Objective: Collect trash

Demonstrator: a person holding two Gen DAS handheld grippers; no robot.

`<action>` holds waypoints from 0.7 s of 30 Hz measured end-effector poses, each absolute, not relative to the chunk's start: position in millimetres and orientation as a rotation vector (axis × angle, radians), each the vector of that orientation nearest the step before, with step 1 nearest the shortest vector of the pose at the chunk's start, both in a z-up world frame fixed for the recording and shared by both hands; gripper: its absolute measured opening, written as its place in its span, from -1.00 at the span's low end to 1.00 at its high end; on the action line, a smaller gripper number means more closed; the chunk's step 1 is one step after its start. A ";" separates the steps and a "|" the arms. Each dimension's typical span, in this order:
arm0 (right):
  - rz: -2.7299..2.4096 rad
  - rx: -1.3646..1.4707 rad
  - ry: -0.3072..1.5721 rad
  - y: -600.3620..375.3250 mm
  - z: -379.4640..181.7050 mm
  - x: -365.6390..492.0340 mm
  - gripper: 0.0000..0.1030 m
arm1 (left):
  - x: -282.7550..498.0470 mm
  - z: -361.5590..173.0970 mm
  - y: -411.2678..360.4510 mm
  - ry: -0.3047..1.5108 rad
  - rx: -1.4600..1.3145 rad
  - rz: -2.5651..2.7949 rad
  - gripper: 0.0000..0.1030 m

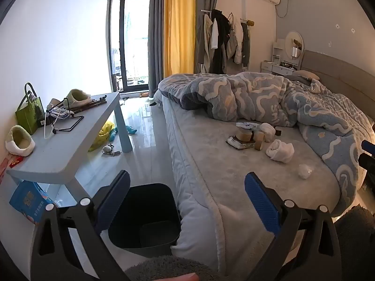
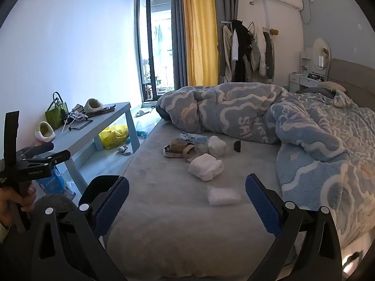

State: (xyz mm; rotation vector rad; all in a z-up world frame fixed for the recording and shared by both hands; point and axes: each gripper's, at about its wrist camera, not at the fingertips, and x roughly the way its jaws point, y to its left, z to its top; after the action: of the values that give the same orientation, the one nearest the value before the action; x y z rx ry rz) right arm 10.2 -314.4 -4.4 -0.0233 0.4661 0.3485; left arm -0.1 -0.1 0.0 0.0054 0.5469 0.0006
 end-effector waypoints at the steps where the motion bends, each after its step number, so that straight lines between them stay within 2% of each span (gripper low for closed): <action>1: 0.354 -0.003 0.476 -315.8 -4.7 11.2 0.94 | -0.1 0.0 -0.2 0.546 0.005 0.000 0.94; 21: 0.353 -0.004 0.470 -315.9 -4.2 11.0 0.94 | -0.2 0.1 0.1 0.543 0.000 -0.001 0.94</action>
State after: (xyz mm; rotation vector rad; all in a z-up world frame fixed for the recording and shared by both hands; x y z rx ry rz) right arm 11.0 -315.9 -4.2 -0.0036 0.4702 0.3530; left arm -0.2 0.1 0.1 0.0000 0.5432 -0.0008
